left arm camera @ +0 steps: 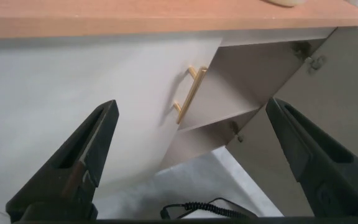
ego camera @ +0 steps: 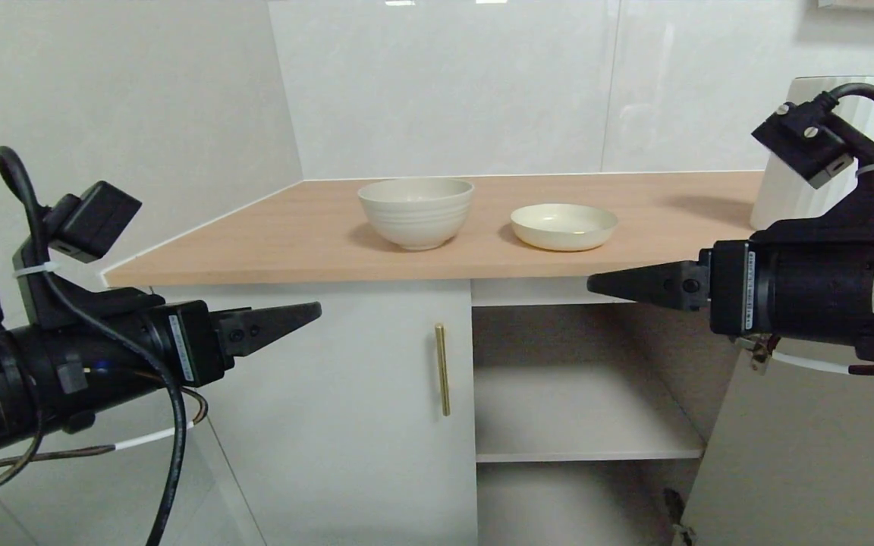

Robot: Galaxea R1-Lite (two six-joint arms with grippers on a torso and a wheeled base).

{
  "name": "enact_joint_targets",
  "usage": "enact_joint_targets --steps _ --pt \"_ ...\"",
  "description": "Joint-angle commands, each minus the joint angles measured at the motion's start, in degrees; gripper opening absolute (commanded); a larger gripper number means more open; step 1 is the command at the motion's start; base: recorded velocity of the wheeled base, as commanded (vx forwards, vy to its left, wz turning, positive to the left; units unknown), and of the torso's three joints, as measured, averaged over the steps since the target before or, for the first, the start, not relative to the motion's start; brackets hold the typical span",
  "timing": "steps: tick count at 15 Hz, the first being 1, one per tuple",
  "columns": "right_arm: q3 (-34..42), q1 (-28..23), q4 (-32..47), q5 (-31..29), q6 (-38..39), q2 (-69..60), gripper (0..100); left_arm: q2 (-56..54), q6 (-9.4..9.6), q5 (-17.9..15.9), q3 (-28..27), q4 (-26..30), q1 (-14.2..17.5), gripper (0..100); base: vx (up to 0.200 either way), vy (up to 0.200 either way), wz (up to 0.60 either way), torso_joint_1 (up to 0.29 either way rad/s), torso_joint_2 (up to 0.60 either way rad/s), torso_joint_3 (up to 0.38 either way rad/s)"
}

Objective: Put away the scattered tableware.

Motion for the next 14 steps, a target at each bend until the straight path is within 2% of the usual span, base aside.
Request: enact_joint_targets --steps 1,6,14 --pt "0.2 0.1 0.0 0.8 -0.1 -1.3 100 0.0 -0.02 0.0 0.0 0.0 0.0 100 0.0 0.0 0.0 0.0 0.0 0.0" --pt "0.4 0.2 0.0 1.3 -0.1 -0.7 100 0.8 0.07 -0.1 0.0 0.0 0.0 100 0.0 0.0 0.0 0.05 -0.2 -0.205" --pt "0.1 -2.6 -1.2 1.3 -0.2 3.6 100 8.9 0.07 0.0 -2.5 -0.2 0.0 100 0.0 0.0 0.0 0.178 -0.5 -0.293"
